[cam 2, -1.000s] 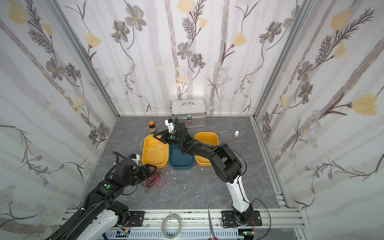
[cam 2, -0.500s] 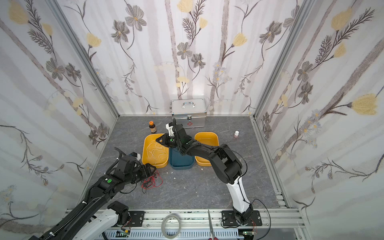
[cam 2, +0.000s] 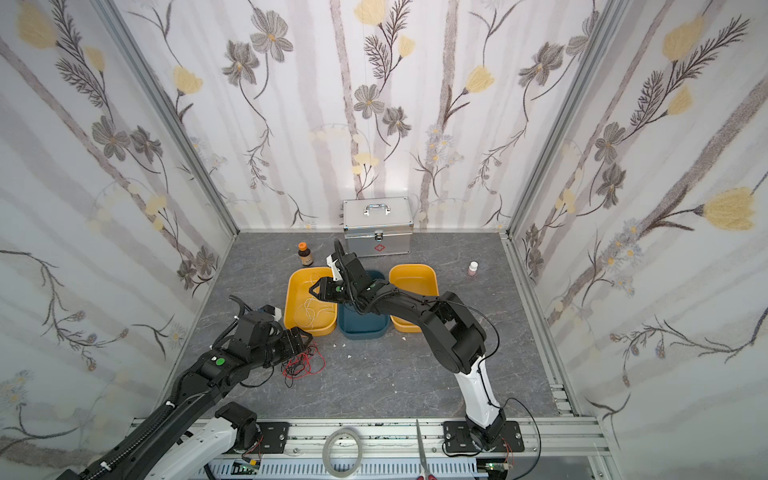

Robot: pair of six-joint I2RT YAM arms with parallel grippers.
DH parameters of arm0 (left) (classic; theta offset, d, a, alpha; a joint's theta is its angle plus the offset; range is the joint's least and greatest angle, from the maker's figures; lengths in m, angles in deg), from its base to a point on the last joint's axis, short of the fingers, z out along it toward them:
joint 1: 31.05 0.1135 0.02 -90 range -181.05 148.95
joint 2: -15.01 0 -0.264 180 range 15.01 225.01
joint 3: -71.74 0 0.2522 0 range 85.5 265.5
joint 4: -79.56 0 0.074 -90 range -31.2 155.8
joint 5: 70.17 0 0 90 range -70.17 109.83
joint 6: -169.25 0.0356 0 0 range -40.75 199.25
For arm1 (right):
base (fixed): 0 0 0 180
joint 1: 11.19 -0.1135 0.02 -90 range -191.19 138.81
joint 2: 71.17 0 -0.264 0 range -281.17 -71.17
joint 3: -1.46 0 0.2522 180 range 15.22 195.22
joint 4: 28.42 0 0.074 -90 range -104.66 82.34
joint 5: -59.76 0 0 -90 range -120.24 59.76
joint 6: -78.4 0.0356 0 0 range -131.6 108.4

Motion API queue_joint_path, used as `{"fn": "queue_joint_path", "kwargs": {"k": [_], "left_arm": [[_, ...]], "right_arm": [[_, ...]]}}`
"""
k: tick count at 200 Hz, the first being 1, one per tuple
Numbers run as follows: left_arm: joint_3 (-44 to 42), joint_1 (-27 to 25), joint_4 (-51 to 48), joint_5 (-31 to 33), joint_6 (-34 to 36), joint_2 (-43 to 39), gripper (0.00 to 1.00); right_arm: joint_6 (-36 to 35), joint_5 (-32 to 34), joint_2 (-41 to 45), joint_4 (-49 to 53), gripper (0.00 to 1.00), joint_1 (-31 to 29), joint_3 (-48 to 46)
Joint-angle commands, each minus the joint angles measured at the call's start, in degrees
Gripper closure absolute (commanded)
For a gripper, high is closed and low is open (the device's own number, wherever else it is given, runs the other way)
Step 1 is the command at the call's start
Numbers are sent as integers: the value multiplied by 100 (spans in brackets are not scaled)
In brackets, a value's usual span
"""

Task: Untangle the cables
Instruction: 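Carry the white wire over the yellow tub nearest the left gripper and release, then move the right gripper back down and grasp a red wire in the pile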

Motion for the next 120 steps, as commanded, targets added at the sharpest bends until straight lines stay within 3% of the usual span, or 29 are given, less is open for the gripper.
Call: {"fn": "queue_joint_path", "kwargs": {"k": [1, 55, 85, 120], "left_arm": [[-29, -6, 175, 0, -43, 18, 24], [-135, -14, 175, 77, -68, 40, 27], [-235, -10, 123, 265, -164, 55, 42], [-351, -18, 56, 412, -187, 305, 44]], "right_arm": [[-339, 302, 323, -2, 50, 4, -225], [-607, -9, 1224, -303, 47, 5, -1103], [-800, -264, 1694, -432, 49, -59, -1847], [-1127, -232, 1976, -235, 51, -380, -2408]]}}
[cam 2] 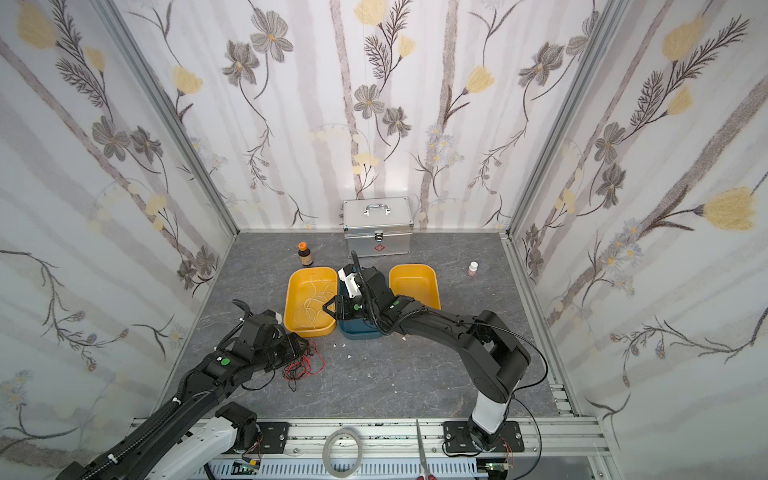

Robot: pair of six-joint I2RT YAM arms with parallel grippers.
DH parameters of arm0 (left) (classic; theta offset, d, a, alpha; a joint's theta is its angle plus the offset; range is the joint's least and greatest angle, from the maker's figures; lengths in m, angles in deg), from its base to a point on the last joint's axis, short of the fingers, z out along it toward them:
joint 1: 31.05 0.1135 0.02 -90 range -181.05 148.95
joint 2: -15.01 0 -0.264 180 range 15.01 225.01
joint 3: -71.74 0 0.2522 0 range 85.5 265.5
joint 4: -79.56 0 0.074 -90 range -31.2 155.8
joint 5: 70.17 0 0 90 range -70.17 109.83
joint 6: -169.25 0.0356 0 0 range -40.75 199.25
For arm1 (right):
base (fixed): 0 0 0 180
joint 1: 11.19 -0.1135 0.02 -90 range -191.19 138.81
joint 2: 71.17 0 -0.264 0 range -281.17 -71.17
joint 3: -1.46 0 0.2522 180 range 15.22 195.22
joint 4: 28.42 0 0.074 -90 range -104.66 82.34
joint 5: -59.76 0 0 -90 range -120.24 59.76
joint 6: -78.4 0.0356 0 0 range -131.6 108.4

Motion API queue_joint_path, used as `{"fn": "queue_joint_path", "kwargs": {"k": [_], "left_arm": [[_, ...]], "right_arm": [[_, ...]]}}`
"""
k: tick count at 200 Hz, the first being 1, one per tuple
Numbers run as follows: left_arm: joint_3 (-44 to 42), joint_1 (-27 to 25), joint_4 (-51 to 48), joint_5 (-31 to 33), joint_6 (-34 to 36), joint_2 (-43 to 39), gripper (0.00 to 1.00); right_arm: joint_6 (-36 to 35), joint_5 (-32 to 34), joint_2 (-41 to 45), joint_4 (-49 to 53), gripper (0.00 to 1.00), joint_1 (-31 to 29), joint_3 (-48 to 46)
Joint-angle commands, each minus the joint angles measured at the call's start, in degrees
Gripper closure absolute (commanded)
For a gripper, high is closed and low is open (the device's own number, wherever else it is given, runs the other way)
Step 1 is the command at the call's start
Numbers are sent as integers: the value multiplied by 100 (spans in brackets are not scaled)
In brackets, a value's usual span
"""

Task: Untangle the cables
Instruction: 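Move the right gripper back down and grasp a red wire in the pile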

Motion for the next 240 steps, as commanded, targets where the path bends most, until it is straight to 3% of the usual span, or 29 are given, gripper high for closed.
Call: {"fn": "queue_joint_path", "kwargs": {"k": [1, 62, 153, 240], "left_arm": [[-75, -10, 21, 245, -96, 103, 44], [-373, -16, 299, 428, -274, 277, 45], [-424, -10, 413, 334, -378, 117, 47], [-503, -12, 569, 292, -378, 156, 46]], "right_arm": [[-332, -125, 138, -58, 51, -193, -271], [-316, -186, -341, -435, 51, -735, -655], [-443, -336, -1211, -501, 54, -973, -198], [-491, -83, -1218, -302, 87, -1003, -230]]}}
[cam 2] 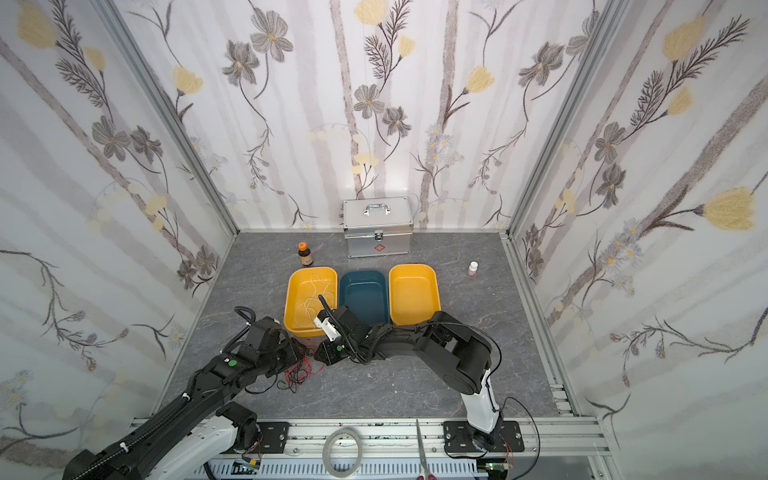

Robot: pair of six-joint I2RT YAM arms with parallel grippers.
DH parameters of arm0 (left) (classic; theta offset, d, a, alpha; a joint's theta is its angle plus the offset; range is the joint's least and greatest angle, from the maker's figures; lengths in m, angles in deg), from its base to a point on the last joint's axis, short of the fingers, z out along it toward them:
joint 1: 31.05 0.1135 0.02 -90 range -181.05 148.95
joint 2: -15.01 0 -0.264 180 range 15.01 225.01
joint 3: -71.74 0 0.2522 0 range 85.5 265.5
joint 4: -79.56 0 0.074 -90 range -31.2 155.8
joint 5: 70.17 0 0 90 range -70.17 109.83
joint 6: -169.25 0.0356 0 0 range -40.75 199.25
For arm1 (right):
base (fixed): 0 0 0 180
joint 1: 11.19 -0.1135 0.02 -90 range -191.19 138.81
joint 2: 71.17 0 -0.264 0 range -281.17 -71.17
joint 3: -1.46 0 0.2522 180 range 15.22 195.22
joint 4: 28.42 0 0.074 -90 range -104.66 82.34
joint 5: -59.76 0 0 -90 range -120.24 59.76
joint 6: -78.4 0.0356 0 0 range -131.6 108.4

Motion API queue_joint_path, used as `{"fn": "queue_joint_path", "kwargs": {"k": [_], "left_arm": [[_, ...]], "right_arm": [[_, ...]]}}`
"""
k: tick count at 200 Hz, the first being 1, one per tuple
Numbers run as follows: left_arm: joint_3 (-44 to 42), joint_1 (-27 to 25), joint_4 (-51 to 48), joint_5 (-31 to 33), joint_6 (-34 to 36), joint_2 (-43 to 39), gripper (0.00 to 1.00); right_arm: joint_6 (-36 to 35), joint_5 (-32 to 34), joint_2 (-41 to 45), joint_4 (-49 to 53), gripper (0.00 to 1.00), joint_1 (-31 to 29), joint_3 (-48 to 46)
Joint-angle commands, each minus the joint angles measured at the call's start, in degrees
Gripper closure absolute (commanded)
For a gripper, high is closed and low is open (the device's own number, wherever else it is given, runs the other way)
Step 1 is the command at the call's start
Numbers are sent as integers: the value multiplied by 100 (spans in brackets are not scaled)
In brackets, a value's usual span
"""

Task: Untangle the cables
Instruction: 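Move the right gripper back down and grasp a red wire in the pile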

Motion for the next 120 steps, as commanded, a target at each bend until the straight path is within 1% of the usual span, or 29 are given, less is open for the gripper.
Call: {"fn": "queue_joint_path", "kwargs": {"k": [1, 8, 38, 67, 96, 120], "left_arm": [[-57, -5, 210, -23, -40, 29, 46], [-89, 1, 272, -80, -49, 49, 46], [-106, -6, 488, -338, -31, 214, 46], [-112, -39, 777, -636, 80, 414, 42], [-95, -228, 981, -705, 122, 703, 41], [-60, -398, 1085, -640, 128, 963, 41]], "right_arm": [[-71, 135, 84, -72, 88, 14, -85], [-72, 187, 143, -36, 90, 13, -135], [-154, 508, 520, 209, 92, 16, -403], [-263, 873, 872, 529, 93, 35, -736], [-300, 1166, 1149, 764, 94, 69, -1099], [-265, 1463, 1410, 908, 95, 122, -1393]]}}
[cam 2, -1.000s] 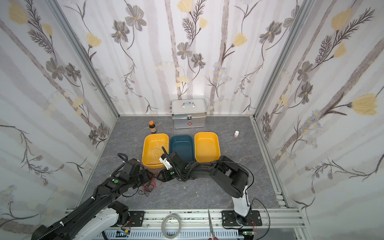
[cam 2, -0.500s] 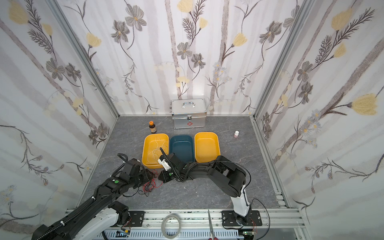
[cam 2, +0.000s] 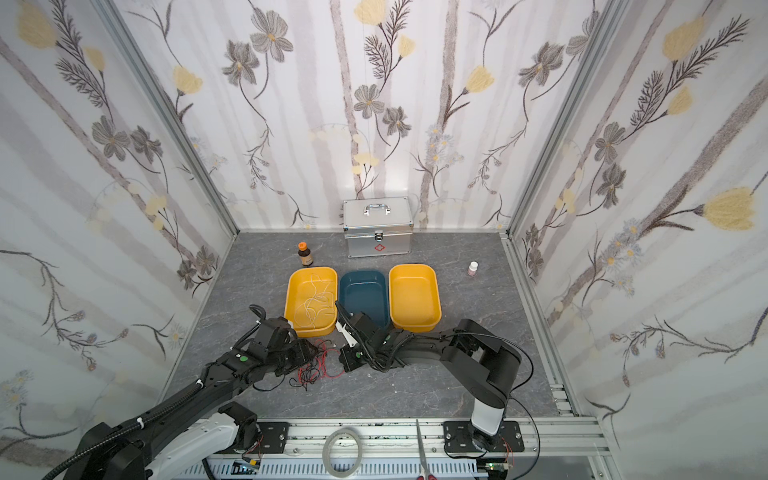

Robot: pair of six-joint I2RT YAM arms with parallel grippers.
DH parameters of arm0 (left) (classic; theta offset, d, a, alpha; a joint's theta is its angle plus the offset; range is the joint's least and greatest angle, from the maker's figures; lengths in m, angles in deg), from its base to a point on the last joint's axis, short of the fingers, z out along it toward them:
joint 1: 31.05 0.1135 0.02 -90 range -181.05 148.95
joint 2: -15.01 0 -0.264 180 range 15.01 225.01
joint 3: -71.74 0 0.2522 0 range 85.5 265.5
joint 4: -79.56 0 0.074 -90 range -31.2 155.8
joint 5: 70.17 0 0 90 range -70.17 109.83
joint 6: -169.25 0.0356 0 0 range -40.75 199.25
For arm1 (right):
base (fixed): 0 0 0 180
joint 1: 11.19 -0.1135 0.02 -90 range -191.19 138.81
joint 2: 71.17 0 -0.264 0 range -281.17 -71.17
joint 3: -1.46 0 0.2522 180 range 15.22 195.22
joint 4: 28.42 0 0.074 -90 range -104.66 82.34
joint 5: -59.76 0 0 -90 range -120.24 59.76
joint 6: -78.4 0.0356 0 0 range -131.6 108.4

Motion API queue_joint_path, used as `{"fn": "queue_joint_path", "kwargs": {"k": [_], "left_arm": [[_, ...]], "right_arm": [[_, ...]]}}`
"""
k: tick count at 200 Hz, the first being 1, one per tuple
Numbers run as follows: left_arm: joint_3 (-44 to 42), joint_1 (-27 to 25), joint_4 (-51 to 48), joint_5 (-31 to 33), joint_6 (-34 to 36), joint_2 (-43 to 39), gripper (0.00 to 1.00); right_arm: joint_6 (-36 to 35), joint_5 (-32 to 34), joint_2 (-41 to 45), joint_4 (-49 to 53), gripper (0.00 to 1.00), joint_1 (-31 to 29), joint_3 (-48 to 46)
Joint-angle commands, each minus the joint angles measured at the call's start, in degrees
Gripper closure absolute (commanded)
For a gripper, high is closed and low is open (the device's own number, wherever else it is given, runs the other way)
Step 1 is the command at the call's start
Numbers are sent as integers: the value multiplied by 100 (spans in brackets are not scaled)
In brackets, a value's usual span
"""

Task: Untangle the cables
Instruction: 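Move the right gripper back down and grasp a red wire in the pile, then pull the red wire out with the right gripper while the left pins the pile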

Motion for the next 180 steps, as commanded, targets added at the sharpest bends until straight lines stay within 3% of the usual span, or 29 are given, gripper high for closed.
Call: {"fn": "queue_joint_path", "kwargs": {"k": [1, 90, 180], "left_arm": [[46, -119, 285, 14, 72, 190, 41], [186, -438, 553, 144, 202, 852, 44], [159, -633, 1268, -246, 271, 1665, 39]], "right_arm": [[-44, 468, 225, 178, 95, 46, -212], [175, 1072, 1191, 519, 96, 339, -1135], [177, 869, 1429, 314, 95, 360, -1240]]}}
